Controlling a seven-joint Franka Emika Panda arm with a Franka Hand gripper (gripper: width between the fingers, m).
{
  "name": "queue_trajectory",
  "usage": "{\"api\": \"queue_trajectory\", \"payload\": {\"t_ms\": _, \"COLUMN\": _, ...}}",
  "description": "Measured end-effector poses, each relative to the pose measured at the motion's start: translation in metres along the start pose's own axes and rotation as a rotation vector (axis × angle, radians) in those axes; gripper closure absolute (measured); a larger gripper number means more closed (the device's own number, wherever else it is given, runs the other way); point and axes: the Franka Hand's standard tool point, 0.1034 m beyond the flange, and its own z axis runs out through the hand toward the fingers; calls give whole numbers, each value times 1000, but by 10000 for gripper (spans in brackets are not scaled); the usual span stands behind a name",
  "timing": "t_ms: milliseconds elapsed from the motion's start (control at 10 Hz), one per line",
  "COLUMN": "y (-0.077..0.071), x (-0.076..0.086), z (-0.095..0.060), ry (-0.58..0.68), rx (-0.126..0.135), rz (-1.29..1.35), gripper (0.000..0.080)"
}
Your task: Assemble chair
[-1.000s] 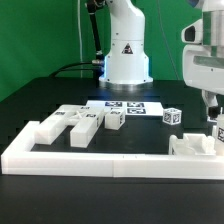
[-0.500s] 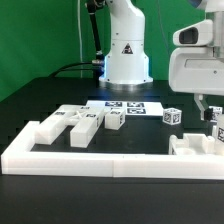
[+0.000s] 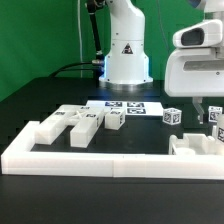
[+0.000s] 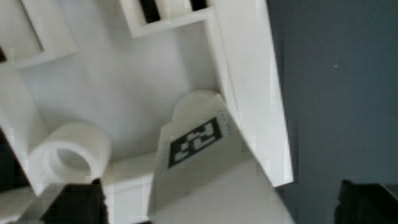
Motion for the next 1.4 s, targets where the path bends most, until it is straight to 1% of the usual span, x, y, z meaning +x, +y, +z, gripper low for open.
{"api": "queue_trajectory", "payload": {"t_ms": 200, "y": 1, "x": 0, "z": 0, "ry": 0, "rx": 0, "rz": -86, "gripper": 150}}
{"api": "queue_trajectory", "payload": {"t_ms": 300, "y": 3, "x": 0, "z": 0, "ry": -1, "rx": -7, "rz": -170, "gripper": 150}}
{"api": "queue_trajectory", "payload": {"t_ms": 400, "y": 4, "x": 1, "z": 0, "ry": -1, "rx": -11, "rz": -217, "gripper": 258}}
{"api": "queue_trajectory", "payload": {"t_ms": 500, "y": 4, "x": 1, "z": 0, "ry": -1, "rx": -11, "rz": -188, "gripper": 394}}
{"api": "queue_trajectory", "payload": {"t_ms": 600, "y": 4, "x": 1, "z": 0, "ry": 0, "rx": -11, "rz": -181, "gripper": 394}}
{"api": "queue_trajectory", "payload": {"t_ms": 700, "y": 4, "x": 1, "z": 0, "ry": 0, "rx": -11, "rz": -161, "gripper": 511}}
{"api": "queue_trajectory", "payload": {"t_ms": 800, "y": 5, "x": 1, "z": 0, "ry": 0, "rx": -11, "rz": -160, "gripper": 511}}
{"api": "queue_trajectory", "payload": {"t_ms": 1100, "y": 5, "x": 1, "z": 0, "ry": 0, "rx": -10, "rz": 60, "gripper": 511}}
{"api": "queue_trajectory", "payload": {"t_ms": 1200, "y": 8, "x": 1, "z": 0, "ry": -2, "rx": -10, "rz": 167, "gripper": 511}}
{"api": "queue_trajectory", "payload": {"t_ms": 1400, "y": 9, "x": 1, "z": 0, "ry": -1, "rx": -10, "rz": 437, "gripper": 510}}
